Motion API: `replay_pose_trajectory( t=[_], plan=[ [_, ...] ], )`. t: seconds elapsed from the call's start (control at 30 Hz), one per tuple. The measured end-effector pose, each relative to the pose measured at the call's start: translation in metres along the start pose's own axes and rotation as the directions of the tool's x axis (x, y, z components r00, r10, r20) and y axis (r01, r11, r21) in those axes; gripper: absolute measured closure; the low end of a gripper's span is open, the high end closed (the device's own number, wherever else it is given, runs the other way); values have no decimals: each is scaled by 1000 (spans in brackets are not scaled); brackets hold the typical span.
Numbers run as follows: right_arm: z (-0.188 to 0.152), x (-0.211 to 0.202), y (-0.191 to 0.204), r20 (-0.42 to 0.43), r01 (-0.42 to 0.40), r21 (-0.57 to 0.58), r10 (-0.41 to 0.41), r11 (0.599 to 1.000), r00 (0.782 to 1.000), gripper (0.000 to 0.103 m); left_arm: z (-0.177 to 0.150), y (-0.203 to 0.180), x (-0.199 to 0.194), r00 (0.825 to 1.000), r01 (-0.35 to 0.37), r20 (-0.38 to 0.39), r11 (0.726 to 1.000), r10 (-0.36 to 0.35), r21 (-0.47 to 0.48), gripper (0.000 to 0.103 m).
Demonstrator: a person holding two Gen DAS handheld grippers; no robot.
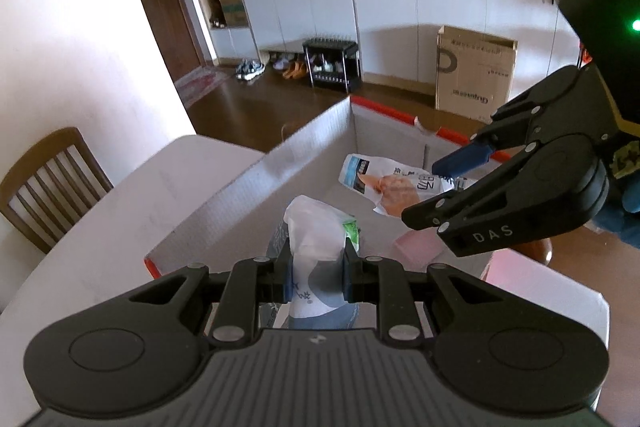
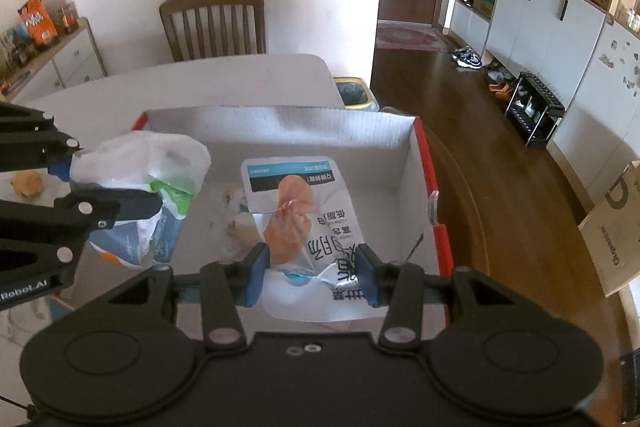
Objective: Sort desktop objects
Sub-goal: 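Open the right tool to drop the snack packet while the left tool drops the tissue pack into the box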
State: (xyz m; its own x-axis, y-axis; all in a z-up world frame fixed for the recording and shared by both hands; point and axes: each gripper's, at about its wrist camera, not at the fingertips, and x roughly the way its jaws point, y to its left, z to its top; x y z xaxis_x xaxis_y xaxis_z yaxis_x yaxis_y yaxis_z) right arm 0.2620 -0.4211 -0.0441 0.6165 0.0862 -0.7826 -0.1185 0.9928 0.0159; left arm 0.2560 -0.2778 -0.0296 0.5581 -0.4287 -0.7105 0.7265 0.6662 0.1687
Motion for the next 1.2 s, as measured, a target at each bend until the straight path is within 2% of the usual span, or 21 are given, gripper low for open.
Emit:
replay_pose_trajectory(
  t=[0.57, 0.93, 1.2],
  plan=[
    [-8, 36, 8, -68, 27, -61, -31, 998, 997, 57, -9, -2, 28, 995, -9, -101, 1000, 11, 24, 83],
    [-16, 51, 12, -105, 40, -74, -48, 996, 993, 57, -14, -1, 40, 988, 14, -156, 1000, -13, 4, 83],
    [-19, 61, 13, -131, 54, -70, -63, 996, 989, 57, -5, -4, 49, 982, 33, -186, 999, -33, -8, 83]
  ],
)
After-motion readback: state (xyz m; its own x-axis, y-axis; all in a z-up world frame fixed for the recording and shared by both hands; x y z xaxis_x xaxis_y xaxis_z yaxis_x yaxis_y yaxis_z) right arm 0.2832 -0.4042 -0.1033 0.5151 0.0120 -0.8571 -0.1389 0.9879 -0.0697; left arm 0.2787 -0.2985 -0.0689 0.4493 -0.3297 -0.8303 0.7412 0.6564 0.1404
